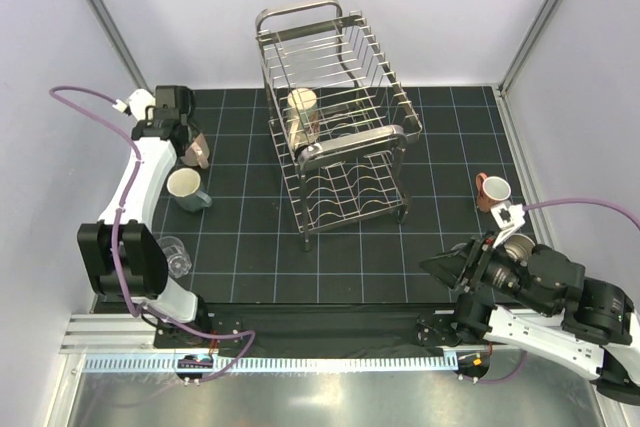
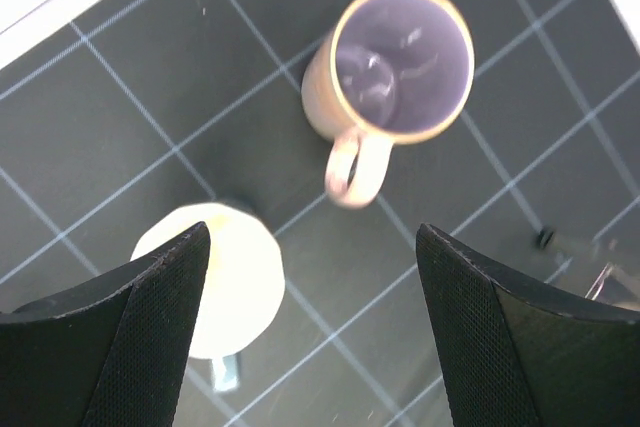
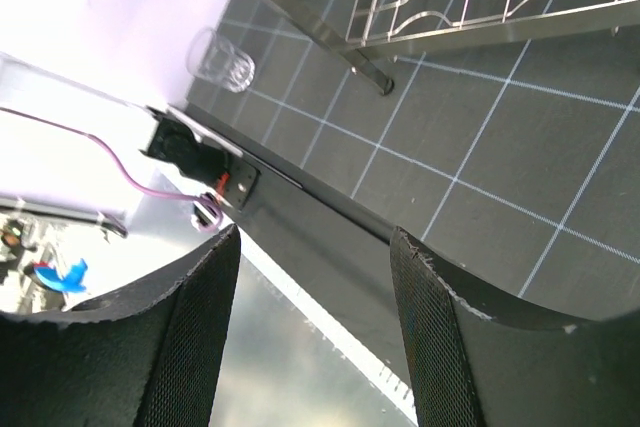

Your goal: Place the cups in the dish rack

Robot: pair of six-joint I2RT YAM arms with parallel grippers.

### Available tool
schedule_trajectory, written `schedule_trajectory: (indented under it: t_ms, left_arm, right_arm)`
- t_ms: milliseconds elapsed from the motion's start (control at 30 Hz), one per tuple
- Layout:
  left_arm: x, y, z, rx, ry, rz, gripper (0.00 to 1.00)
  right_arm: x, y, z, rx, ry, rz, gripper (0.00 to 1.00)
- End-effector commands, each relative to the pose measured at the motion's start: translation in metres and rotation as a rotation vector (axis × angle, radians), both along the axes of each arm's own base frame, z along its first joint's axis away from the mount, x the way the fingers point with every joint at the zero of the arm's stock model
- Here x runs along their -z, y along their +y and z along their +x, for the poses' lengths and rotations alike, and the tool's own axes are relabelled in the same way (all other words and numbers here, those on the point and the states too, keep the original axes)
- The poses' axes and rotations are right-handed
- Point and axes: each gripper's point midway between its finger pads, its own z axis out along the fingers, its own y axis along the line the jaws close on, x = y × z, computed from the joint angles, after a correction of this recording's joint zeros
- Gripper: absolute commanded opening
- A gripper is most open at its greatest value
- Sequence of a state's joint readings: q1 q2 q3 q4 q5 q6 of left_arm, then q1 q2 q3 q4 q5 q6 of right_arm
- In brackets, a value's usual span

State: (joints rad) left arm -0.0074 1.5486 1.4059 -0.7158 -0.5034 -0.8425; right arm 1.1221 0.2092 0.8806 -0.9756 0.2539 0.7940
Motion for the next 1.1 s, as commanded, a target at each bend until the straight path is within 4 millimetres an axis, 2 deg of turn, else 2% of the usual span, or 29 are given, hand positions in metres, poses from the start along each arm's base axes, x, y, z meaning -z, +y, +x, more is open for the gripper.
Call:
schedule_trajectory:
  t_ms: [0,33,200,233,333,467,567,633,733,833,867,933,1033,1067]
  left_arm:
    - [-0.006,0.021,0.019,-0.121,-0.105,0.040,0.81]
    - [-0.003,0.034,0.020,-0.157,-0.109,0.039,0.81]
    - [0.019,0.051,0.040,-0.194,-0.096,0.007,0.81]
    - [0.033,0.057,0.043,-0.205,-0.063,0.001,0.80]
    - [0.049,0.066,0.051,-0.226,-0.043,-0.027,0.80]
    - [0.064,0.069,0.061,-0.208,-0.021,-0.026,0.77]
    - [0.074,0.070,0.065,-0.201,-0.009,-0.029,0.77]
    - [0.078,0.070,0.066,-0.200,-0.003,-0.032,0.72]
    - [0.086,0.068,0.069,-0.191,0.006,-0.046,0.64]
    - [0.089,0.065,0.074,-0.177,-0.002,-0.064,0.49]
    - [0.090,0.064,0.077,-0.169,-0.007,-0.069,0.40]
    - [0.093,0.065,0.079,-0.166,0.000,-0.072,0.31]
    - [0.091,0.065,0.082,-0.155,-0.006,-0.076,0.12]
    - [0.091,0.066,0.082,-0.154,-0.006,-0.079,0.01]
  right_arm:
    - [-0.012,-0.016,0.005,0.080,-0.006,0.073,0.63]
    - [-0.012,-0.020,0.005,0.094,-0.006,0.075,0.63]
    - [-0.023,-0.043,0.004,0.153,-0.016,0.109,0.63]
    - [-0.021,-0.049,0.005,0.171,-0.015,0.096,0.63]
    - [-0.026,-0.063,0.006,0.212,-0.025,0.098,0.63]
    - [-0.029,-0.073,0.006,0.235,-0.030,0.103,0.63]
    - [-0.030,-0.073,0.006,0.237,-0.027,0.108,0.63]
    - [-0.029,-0.071,0.006,0.235,-0.024,0.103,0.63]
    - [-0.026,-0.068,0.006,0.230,-0.019,0.093,0.63]
    - [-0.021,-0.064,0.006,0.225,-0.003,0.095,0.63]
    - [-0.020,-0.063,0.006,0.220,0.001,0.099,0.63]
    - [-0.017,-0.059,0.005,0.213,0.014,0.101,0.63]
    - [-0.014,-0.056,0.007,0.214,0.019,0.092,0.63]
    - [-0.014,-0.055,0.007,0.216,0.021,0.089,0.63]
